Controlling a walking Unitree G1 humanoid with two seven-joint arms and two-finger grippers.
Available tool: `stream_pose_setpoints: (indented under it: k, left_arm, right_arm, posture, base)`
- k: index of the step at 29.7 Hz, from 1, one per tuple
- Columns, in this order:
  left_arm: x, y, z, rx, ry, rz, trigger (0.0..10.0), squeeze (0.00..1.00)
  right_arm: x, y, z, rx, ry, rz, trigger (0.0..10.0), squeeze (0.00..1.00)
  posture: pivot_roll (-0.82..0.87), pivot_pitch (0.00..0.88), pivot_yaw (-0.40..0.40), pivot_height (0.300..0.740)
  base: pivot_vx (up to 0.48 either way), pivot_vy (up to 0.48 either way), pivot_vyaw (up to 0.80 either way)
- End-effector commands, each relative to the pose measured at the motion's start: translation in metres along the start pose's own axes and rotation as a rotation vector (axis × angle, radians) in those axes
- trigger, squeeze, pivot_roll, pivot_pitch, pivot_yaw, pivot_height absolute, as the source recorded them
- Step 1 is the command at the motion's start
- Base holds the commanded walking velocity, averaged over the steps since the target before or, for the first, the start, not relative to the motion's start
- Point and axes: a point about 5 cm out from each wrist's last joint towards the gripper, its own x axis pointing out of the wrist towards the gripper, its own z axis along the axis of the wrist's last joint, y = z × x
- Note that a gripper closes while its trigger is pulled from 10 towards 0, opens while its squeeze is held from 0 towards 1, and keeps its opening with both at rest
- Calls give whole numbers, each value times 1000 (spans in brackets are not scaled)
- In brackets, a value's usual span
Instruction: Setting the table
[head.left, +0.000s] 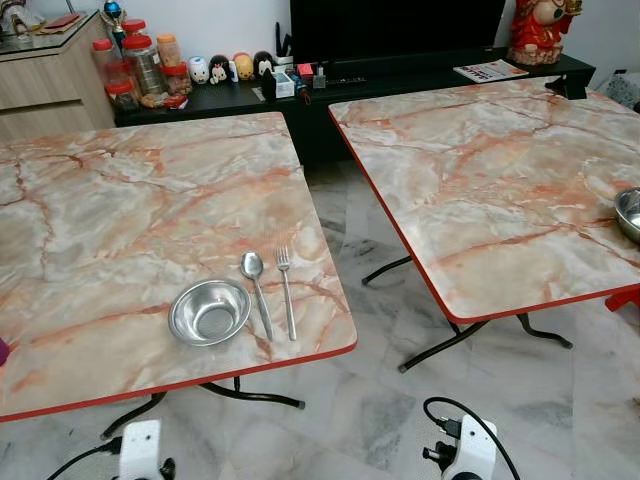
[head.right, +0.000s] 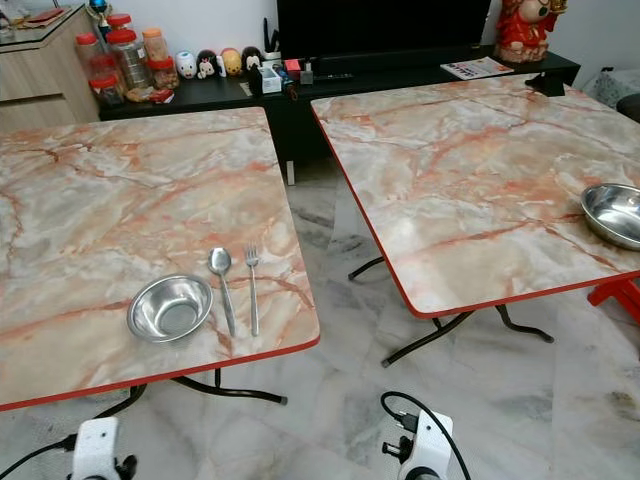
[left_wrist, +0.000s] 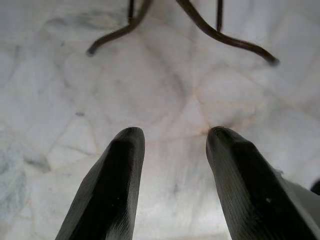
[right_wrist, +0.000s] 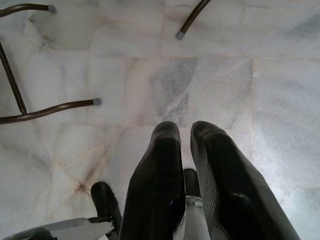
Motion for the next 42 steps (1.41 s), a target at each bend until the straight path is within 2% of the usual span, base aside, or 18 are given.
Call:
stream_pose_setpoints:
  k: [1, 4, 9, 20, 23, 25, 27, 32, 35, 39, 42]
  left_arm:
    - [0, 13, 8, -31, -53, 40, 10000, 0]
    - [-3, 27, 16, -57, -133, 65, 10000, 0]
    - [-11, 47, 24, -51, -258, 88, 10000, 0]
    - [-25, 57, 12, -34, -327, 94, 10000, 0]
    - [-40, 62, 24, -5, -448, 84, 10000, 0]
    - [-46, 65, 30, 19, -491, 86, 10000, 0]
    - [-58, 76, 43, 60, -567, 126, 10000, 0]
    - [-75, 95, 65, 66, -665, 210, 10000, 0]
    - [-88, 100, 81, 78, -726, 225, 10000, 0]
    - [-103, 99, 100, 87, -794, 213, 10000, 0]
    - [-104, 81, 123, 97, -838, 119, 10000, 0]
  right_arm:
    - [0, 1, -1, -9, 2, 6, 10000, 0]
    - [-1, 1, -2, -14, 5, 8, 10000, 0]
    - [-1, 2, -4, -31, 16, 20, 10000, 0]
    - [0, 4, -2, -32, 12, 25, 10000, 0]
    - [0, 3, -2, -45, 15, 28, 10000, 0]
    - [0, 3, -1, -50, 16, 30, 10000, 0]
    - [0, 2, -1, -58, 16, 32, 10000, 0]
    - [1, 2, 2, -69, 14, 36, 10000, 0]
    - [1, 3, 3, -79, 14, 42, 10000, 0]
    - [2, 5, 5, -86, 12, 49, 10000, 0]
    - [3, 7, 6, -90, 12, 55, 10000, 0]
  posture:
    - [12, 0, 26, 740]
    - [22, 0, 23, 740]
    - [56, 0, 18, 740]
    - [69, 0, 17, 740]
    - [82, 0, 2, 740]
    - [87, 0, -1, 740]
    - [95, 0, -5, 740]
    - [109, 0, -14, 740]
    - [121, 0, -21, 740]
    - [128, 0, -25, 740]
    - [131, 0, -27, 740]
  base:
    - [0, 0, 0]
    - [0, 0, 0]
    - [0, 0, 0]
    - [0, 0, 0]
    - [0, 0, 0]
    - [0, 0, 0]
    - [0, 0, 0]
    - [0, 0, 0]
    - [0, 0, 0]
    - [0, 0, 0]
    - [0, 0, 0]
